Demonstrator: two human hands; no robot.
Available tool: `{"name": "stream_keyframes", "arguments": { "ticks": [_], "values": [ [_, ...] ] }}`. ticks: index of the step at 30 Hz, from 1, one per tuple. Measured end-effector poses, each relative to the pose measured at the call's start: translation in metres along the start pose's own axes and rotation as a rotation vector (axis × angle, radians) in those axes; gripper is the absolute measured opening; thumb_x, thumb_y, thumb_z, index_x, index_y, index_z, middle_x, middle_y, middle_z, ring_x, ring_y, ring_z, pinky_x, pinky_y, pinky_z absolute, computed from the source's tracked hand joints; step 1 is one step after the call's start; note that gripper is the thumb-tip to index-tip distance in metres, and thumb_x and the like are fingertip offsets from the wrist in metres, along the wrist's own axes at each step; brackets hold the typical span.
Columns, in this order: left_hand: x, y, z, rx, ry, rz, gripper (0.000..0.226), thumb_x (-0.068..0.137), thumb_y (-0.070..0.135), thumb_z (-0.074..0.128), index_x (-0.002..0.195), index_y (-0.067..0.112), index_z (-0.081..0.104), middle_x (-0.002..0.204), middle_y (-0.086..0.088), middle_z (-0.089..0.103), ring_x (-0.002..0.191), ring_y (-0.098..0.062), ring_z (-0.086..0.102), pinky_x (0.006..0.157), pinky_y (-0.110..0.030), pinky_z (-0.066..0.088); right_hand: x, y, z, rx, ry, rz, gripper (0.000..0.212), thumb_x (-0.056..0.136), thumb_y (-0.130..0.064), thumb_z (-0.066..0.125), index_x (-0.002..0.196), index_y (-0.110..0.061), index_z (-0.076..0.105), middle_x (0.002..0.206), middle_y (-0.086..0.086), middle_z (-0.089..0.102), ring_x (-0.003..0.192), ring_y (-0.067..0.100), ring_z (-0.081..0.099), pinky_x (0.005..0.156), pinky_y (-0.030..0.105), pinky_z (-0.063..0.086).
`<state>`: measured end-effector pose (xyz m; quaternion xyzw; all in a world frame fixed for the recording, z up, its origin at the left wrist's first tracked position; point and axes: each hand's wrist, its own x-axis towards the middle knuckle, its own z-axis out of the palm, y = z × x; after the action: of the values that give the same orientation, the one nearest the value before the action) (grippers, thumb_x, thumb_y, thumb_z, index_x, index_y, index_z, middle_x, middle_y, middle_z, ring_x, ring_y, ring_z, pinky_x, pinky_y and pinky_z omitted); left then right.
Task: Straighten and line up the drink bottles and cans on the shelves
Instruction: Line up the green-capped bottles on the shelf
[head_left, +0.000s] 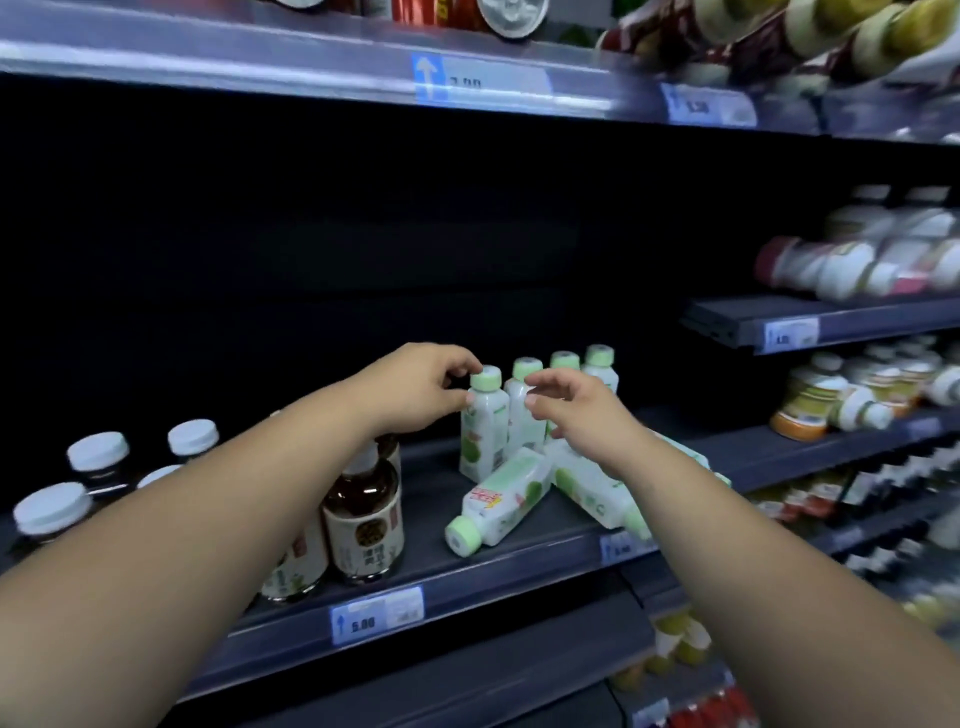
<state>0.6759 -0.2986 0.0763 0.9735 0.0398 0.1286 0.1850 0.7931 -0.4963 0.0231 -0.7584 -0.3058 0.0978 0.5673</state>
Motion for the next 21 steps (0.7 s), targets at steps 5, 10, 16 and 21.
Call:
{"name": "stream_keyframes", "arguments": {
  "ticks": [5, 10, 16, 21],
  "values": [
    [0.025, 0.001, 0.007, 0.011, -0.035, -0.055, 0.040, 0.088, 0.030, 0.071, 0.127, 0.031, 0.061, 0.122, 0.009, 0.062, 0.107, -0.010, 0.059, 0.094, -0.031, 0.049, 0.023, 0.010, -0.022, -0.142, -0.007, -0.028, 0.027, 0.090, -0.028, 0.073, 0.115, -0.030, 0.065, 0.116, -0.007, 0.065, 0.101, 0.012, 0.064, 0.080, 0.033, 0.053],
    [0.053, 0.001, 0.019, 0.061, -0.073, -0.140, 0.047, 0.086, 0.022, 0.073, 0.130, 0.032, 0.059, 0.123, 0.010, 0.062, 0.110, -0.012, 0.059, 0.096, -0.030, 0.049, 0.066, 0.004, -0.035, -0.320, -0.048, -0.145, 0.039, 0.089, -0.027, 0.073, 0.126, -0.026, 0.063, 0.124, -0.004, 0.063, 0.104, 0.011, 0.061, 0.084, 0.035, 0.056],
    [0.077, 0.001, 0.040, 0.043, -0.106, -0.228, 0.057, 0.089, 0.016, 0.070, 0.141, 0.028, 0.052, 0.139, 0.007, 0.056, 0.124, -0.012, 0.054, 0.104, -0.026, 0.042, 0.101, -0.005, -0.037, -0.728, -0.183, -0.279, 0.056, 0.091, -0.040, 0.065, 0.143, -0.022, 0.051, 0.134, 0.005, 0.061, 0.109, 0.021, 0.064, 0.081, 0.034, 0.056],
    [0.081, 0.001, 0.044, 0.110, -0.115, -0.304, 0.052, 0.088, 0.027, 0.072, 0.138, 0.030, 0.056, 0.137, 0.003, 0.058, 0.123, -0.016, 0.055, 0.104, -0.036, 0.046, 0.115, -0.014, -0.025, -0.981, -0.248, -0.278, 0.048, 0.087, -0.057, 0.065, 0.122, -0.023, 0.066, 0.110, 0.003, 0.069, 0.095, 0.023, 0.064, 0.077, 0.035, 0.056]
  ]
}}
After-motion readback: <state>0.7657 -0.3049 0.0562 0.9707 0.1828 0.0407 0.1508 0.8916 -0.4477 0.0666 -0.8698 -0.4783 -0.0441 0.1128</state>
